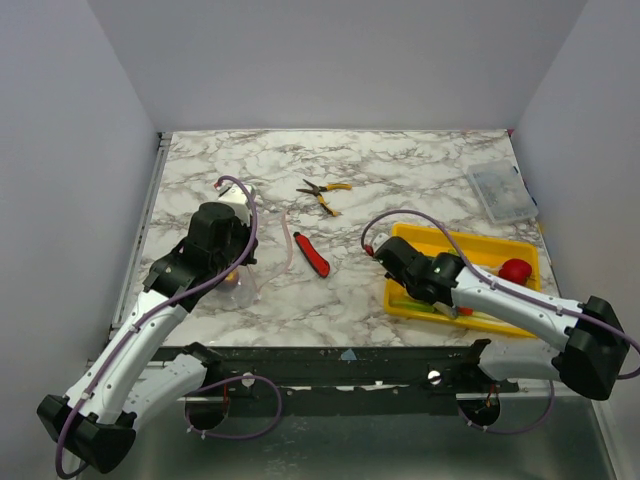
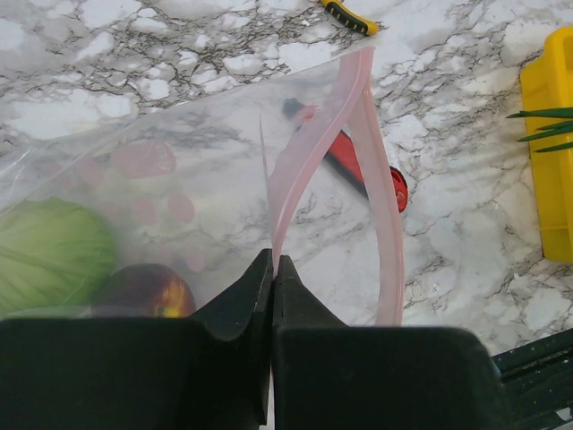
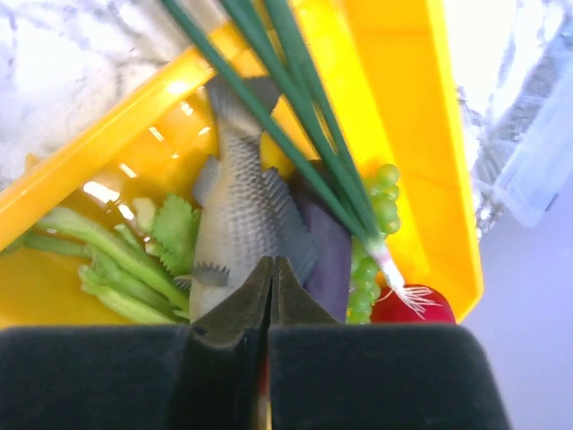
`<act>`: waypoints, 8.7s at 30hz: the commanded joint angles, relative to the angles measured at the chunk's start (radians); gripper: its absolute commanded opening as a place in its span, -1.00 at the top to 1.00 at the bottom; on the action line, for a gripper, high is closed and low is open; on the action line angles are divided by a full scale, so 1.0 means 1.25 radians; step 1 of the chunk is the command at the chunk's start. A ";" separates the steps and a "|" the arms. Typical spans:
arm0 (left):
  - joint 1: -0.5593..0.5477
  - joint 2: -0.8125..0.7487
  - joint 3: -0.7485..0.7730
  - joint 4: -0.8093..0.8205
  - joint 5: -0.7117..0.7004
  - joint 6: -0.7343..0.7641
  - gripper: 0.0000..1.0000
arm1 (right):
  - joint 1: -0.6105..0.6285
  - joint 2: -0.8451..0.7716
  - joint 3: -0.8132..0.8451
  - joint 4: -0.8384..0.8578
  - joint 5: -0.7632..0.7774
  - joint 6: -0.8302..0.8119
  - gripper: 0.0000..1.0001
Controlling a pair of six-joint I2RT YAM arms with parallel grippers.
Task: Place the food in the zip-top bag and seal the zipper
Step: Pick up the fake fish from the bin, then place the fake fish in the zipper food storage bag, then pick up the fake vegetable from the bin, then place the fake vegetable in the zipper food storage bag.
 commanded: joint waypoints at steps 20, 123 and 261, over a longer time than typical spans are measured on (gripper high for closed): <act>0.004 -0.015 -0.005 0.019 0.018 -0.005 1.00 | 0.001 0.049 -0.011 -0.088 -0.082 0.036 -0.42; 0.006 -0.074 0.109 -0.029 0.049 -0.053 1.00 | 0.242 0.214 0.013 1.522 -0.285 0.063 -0.96; 0.008 -0.068 -0.006 0.037 -0.032 -0.002 1.00 | 0.123 0.110 0.054 1.507 -0.850 0.185 0.98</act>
